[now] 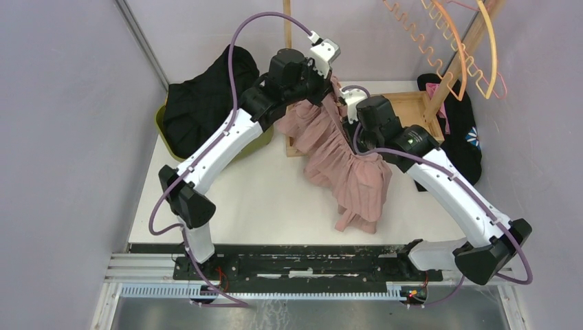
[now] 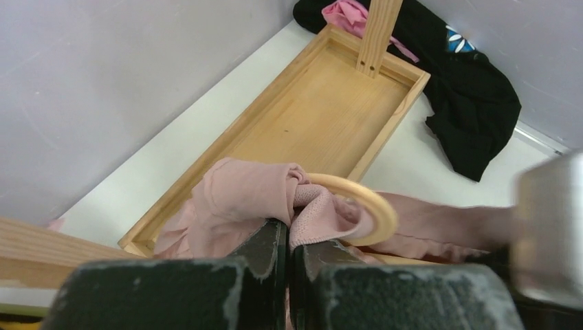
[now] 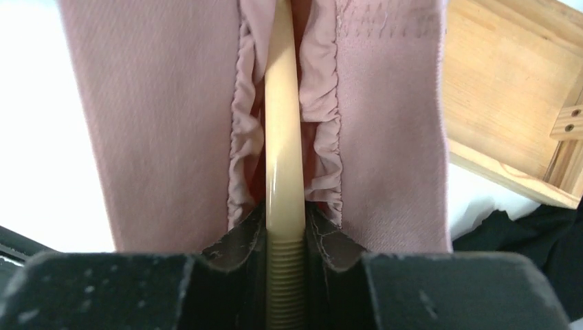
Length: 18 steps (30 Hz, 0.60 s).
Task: Remove the skirt from the hanger
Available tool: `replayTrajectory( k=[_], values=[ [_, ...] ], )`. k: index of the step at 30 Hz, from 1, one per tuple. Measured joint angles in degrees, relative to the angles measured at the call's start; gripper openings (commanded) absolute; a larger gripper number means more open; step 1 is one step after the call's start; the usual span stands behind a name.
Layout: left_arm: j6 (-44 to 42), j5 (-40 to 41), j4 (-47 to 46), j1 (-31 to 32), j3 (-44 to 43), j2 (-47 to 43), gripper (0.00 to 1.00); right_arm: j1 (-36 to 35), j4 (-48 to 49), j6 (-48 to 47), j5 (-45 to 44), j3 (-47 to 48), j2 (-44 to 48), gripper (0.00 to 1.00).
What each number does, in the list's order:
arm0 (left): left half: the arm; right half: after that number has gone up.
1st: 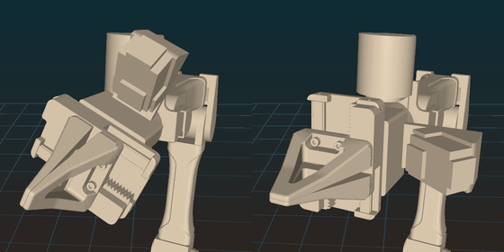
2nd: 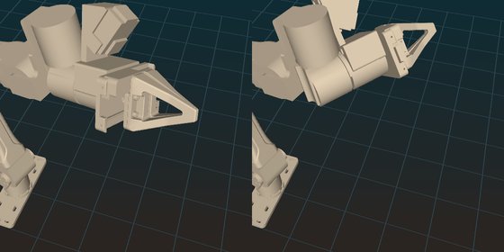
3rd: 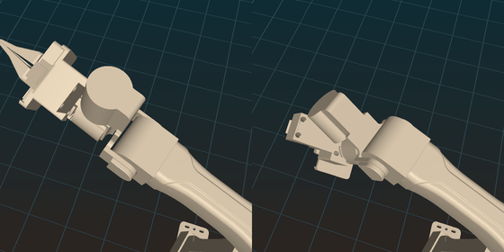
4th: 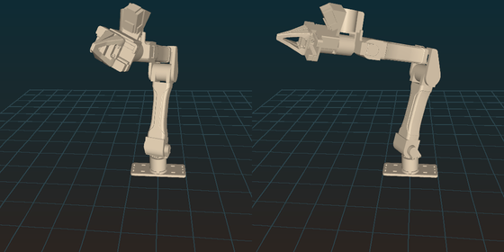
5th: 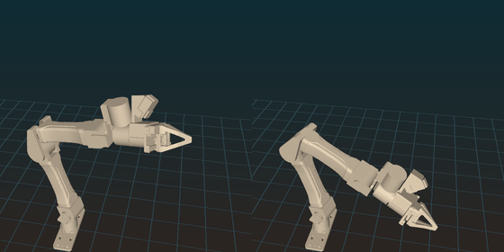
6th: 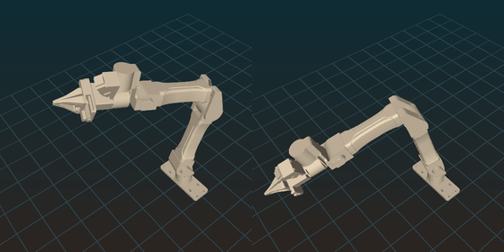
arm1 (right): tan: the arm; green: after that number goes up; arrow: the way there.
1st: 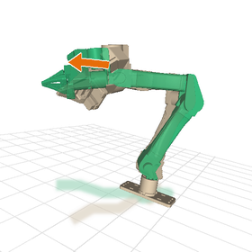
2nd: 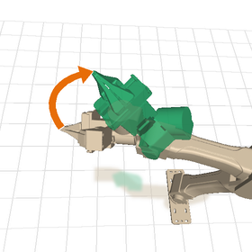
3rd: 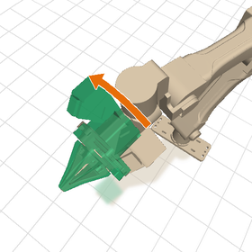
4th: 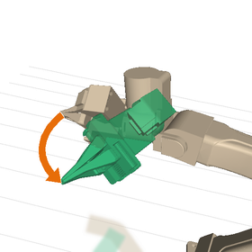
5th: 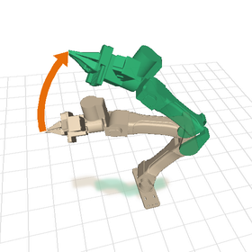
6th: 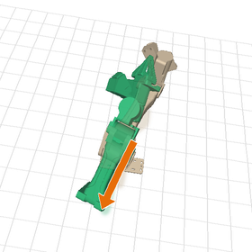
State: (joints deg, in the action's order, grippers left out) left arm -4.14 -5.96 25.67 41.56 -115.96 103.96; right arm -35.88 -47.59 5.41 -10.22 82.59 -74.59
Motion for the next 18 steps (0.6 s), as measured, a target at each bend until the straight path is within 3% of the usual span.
replayTrajectory(
  k=[8,18],
  values=[
    [2.01,-9.29,-1.77,-5.64,0.04,7.91,0.03,0.2,-5.42,0.83,-0.15,-1.84,6.05,0.01],
    [5.2,-21.42,-3.87,-7.34,-0.02,12.04,0.03,0.2,-12.79,2.34,-0.98,-1.88,12.55,0.01]
  ],
)
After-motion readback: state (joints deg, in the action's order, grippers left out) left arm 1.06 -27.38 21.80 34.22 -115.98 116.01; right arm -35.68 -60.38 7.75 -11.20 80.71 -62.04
